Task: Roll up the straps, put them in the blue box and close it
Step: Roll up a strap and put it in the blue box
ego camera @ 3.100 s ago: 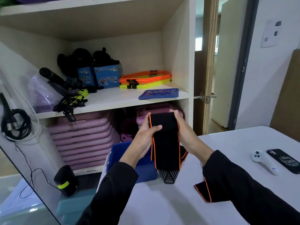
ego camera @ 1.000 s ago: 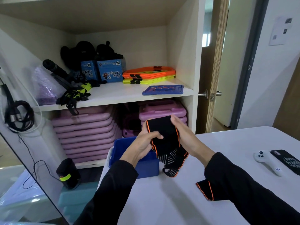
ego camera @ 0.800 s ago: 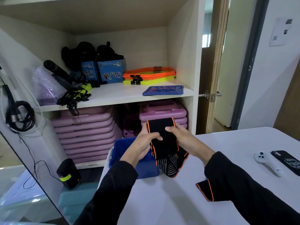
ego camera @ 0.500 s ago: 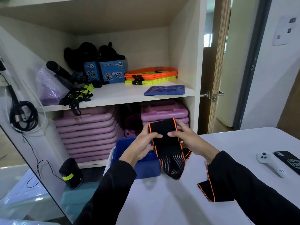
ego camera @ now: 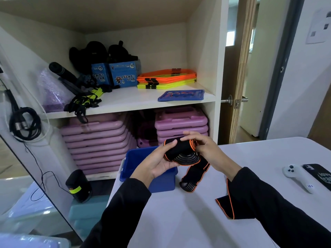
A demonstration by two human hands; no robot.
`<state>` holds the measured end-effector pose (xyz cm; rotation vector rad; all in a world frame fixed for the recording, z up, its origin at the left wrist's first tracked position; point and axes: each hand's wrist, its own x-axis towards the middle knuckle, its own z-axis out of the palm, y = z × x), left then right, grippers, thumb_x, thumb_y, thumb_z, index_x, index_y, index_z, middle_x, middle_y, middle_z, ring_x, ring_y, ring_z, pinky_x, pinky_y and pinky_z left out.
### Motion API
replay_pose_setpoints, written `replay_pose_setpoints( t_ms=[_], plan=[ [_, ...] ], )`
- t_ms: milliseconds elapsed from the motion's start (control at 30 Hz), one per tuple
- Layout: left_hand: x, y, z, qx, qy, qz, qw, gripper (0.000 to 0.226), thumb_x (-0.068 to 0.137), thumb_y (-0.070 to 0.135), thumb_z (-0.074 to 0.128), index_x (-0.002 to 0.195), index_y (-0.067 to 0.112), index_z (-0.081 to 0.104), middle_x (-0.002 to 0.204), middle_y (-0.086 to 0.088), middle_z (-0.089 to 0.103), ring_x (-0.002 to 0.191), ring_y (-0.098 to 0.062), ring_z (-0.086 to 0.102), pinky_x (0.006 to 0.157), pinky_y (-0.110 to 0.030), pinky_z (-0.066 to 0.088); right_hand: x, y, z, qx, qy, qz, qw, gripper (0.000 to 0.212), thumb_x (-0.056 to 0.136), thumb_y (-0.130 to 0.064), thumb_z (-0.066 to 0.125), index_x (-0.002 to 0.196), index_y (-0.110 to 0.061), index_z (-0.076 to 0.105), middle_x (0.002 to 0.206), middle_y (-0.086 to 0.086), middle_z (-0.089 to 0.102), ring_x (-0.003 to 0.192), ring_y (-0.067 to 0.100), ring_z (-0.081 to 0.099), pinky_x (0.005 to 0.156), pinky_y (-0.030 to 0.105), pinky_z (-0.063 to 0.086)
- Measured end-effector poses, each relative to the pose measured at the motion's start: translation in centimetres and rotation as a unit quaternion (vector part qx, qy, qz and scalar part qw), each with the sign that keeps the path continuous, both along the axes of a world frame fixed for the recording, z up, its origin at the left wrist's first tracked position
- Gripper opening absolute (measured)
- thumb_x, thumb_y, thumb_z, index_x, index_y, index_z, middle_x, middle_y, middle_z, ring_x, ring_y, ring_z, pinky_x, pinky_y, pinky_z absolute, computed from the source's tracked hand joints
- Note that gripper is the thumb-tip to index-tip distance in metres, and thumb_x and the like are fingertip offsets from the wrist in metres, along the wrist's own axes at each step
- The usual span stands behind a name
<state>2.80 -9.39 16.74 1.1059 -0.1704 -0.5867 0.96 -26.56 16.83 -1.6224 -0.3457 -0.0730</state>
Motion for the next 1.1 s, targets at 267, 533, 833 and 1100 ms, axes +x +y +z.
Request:
replay_pose_setpoints(
  t_ms=[267, 533, 833, 1100],
  plan=[
    [0.0, 1.2, -1.9, 0.036, -0.047, 0.087, 0.994, 0.051, 0.082, 0.007, 0.062, 0.127, 0.014, 0.041, 0.120, -0.013, 0.057, 0.107, -0.027, 0.060, 0.076, -0.039, 0.059, 0.8, 0.3, -1.7, 0.020, 0.163, 0.049, 0.985, 0.036, 0.093, -0.049, 0.039, 0.108, -0.027, 0.064, 0.091, -0.003, 0.069, 0.082, 0.010, 0.063, 0.081, 0.032, 0.050],
    [1.4, 4.0, -4.3, 0.093, -0.066, 0.100, 0.988, 0.035, 0.083, 0.001, 0.059, 0.109, 0.022, 0.051, 0.110, -0.002, 0.059, 0.102, -0.020, 0.061, 0.077, -0.034, 0.056, 4.4, 2.2, -3.7, 0.025, 0.262, 0.124, 0.957, 0.007, 0.087, -0.022, 0.059, 0.091, -0.021, 0.065, 0.087, 0.003, 0.063, 0.071, 0.016, 0.062, 0.062, 0.022, 0.056],
    [7.2, 8.8, -6.4, 0.143, -0.049, 0.130, 0.980, 0.042, 0.082, -0.004, 0.057, 0.116, 0.019, 0.045, 0.105, -0.002, 0.058, 0.099, -0.019, 0.058, 0.080, -0.031, 0.054, 11.2, 8.1, -6.3, 0.028, 0.303, 0.105, 0.947, 0.015, 0.084, -0.008, 0.056, 0.096, -0.018, 0.056, 0.083, 0.001, 0.058, 0.070, 0.017, 0.059, 0.068, 0.030, 0.055],
    [12.6, 11.6, -9.3, 0.181, -0.022, 0.147, 0.972, 0.051, 0.080, -0.004, 0.059, 0.127, 0.011, 0.043, 0.108, -0.006, 0.057, 0.099, -0.021, 0.058, 0.085, -0.034, 0.052, 16.7, 11.4, -9.0, 0.023, 0.349, 0.087, 0.933, 0.013, 0.084, -0.008, 0.055, 0.085, -0.020, 0.054, 0.088, 0.002, 0.056, 0.078, 0.017, 0.057, 0.063, 0.029, 0.053]
  ],
)
